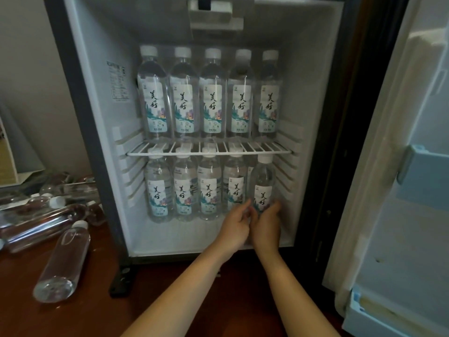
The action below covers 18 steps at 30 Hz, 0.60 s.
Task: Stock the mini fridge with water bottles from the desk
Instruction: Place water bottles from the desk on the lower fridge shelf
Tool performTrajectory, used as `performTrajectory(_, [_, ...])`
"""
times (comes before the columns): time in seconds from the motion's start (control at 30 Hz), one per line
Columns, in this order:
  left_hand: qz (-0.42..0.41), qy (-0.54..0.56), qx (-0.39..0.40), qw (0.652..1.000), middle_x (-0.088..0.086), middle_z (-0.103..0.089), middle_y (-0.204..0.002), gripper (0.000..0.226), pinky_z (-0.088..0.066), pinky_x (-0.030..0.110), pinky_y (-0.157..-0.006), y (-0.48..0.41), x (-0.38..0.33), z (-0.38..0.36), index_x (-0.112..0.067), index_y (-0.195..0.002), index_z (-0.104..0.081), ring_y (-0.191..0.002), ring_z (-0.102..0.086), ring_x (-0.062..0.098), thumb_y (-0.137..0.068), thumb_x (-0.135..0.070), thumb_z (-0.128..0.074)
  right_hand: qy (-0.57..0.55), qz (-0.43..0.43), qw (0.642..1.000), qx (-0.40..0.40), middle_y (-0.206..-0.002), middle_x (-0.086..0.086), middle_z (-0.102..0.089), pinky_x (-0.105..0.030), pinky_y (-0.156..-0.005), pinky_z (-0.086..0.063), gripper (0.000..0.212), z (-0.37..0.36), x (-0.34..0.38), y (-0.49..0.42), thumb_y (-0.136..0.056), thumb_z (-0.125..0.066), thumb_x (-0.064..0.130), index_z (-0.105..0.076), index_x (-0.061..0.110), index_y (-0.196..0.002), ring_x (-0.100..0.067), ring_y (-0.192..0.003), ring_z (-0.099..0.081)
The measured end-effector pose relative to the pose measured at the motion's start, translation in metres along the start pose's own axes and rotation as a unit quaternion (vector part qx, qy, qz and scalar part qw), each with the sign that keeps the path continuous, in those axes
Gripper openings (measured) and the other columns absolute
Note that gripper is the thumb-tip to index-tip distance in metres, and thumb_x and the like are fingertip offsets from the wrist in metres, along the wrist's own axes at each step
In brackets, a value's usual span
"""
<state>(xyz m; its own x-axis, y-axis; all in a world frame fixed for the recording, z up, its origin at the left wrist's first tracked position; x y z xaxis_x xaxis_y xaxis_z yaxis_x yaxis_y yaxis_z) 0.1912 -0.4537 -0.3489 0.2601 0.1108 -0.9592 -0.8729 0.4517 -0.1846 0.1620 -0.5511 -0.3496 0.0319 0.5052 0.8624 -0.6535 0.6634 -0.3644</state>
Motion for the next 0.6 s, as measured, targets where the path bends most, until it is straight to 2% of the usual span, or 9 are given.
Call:
performTrajectory(0.1, [0.004,-0.013,0.007,1.0,-0.001,-0.042,-0.131,0.053,-0.03,0.027,-0.11,-0.005,0.0,0.0,-0.01,-0.142,-0.032,-0.129,-0.042,0.017,-0.093,0.01,-0.034,0.039,-0.017,0.999,-0.003,-0.126,-0.021,-0.044,-0.036,-0.076,-0.043,0.05,-0.003,-0.001,-0.007,-0.091,-0.055,0.028,-0.035,0.0,-0.128,-0.037,-0.11,-0.052])
performTrajectory(0.17, [0.005,-0.02,0.008,1.0,0.0,-0.038,-0.134,0.054,-0.03,0.026,-0.11,-0.008,-0.001,0.001,-0.01,-0.143,-0.031,-0.132,-0.04,0.019,-0.093,0.01,-0.033,0.054,-0.018,0.998,-0.001,-0.127,-0.021,-0.043,-0.035,-0.074,-0.041,0.049,-0.004,0.001,-0.01,-0.092,-0.055,0.03,-0.036,0.0,-0.126,-0.038,-0.11,-0.051])
performTrajectory(0.23, [0.0,-0.024,0.01,1.0,-0.001,-0.033,-0.139,0.053,-0.028,0.022,-0.108,-0.011,-0.004,0.001,-0.009,-0.143,-0.03,-0.132,-0.037,0.015,-0.093,0.009,-0.033,0.061,-0.011,0.998,0.002,-0.127,-0.021,-0.045,-0.035,-0.073,-0.042,0.05,-0.006,0.004,-0.014,-0.092,-0.055,0.032,-0.037,0.0,-0.125,-0.037,-0.109,-0.053])
performTrajectory(0.3, [-0.004,-0.03,0.011,0.999,-0.007,-0.032,-0.135,0.053,-0.026,0.015,-0.103,-0.013,-0.007,0.001,-0.008,-0.143,-0.031,-0.127,-0.034,0.008,-0.093,0.009,-0.033,0.071,-0.011,0.997,0.002,-0.126,-0.019,-0.045,-0.038,-0.076,-0.045,0.049,-0.007,0.005,-0.016,-0.091,-0.054,0.034,-0.037,0.001,-0.124,-0.036,-0.108,-0.054])
performTrajectory(0.43, [0.011,-0.029,0.022,0.999,0.007,-0.045,-0.14,0.055,-0.033,0.023,-0.105,-0.019,0.002,0.002,-0.007,-0.14,-0.037,-0.127,-0.044,0.017,-0.089,0.012,-0.034,0.098,-0.008,0.995,0.001,-0.128,-0.019,-0.044,-0.041,-0.076,-0.046,0.047,-0.01,0.007,-0.02,-0.09,-0.056,0.029,-0.036,0.002,-0.124,-0.039,-0.109,-0.054])
performTrajectory(0.6, [0.018,-0.028,0.019,0.999,0.002,-0.048,-0.131,0.055,-0.032,0.017,-0.097,-0.016,0.008,0.011,-0.009,-0.138,-0.039,-0.123,-0.043,0.012,-0.089,0.013,-0.033,0.12,-0.015,0.993,-0.003,-0.127,-0.02,-0.045,-0.041,-0.076,-0.046,0.047,-0.013,0.01,-0.026,-0.09,-0.057,0.03,-0.037,0.001,-0.121,-0.039,-0.108,-0.054])
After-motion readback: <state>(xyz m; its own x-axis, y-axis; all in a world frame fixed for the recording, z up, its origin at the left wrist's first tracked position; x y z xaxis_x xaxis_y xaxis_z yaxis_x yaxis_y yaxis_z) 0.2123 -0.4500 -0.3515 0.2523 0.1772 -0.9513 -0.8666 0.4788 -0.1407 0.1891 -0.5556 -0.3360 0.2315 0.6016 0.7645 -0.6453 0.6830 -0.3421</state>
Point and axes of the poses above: each hand's wrist, its own y-axis away from the middle knuckle, its own z-axis out of the back of the hand, x = y × z, the point moved 9 cm from there along -y, towards the middle knuckle
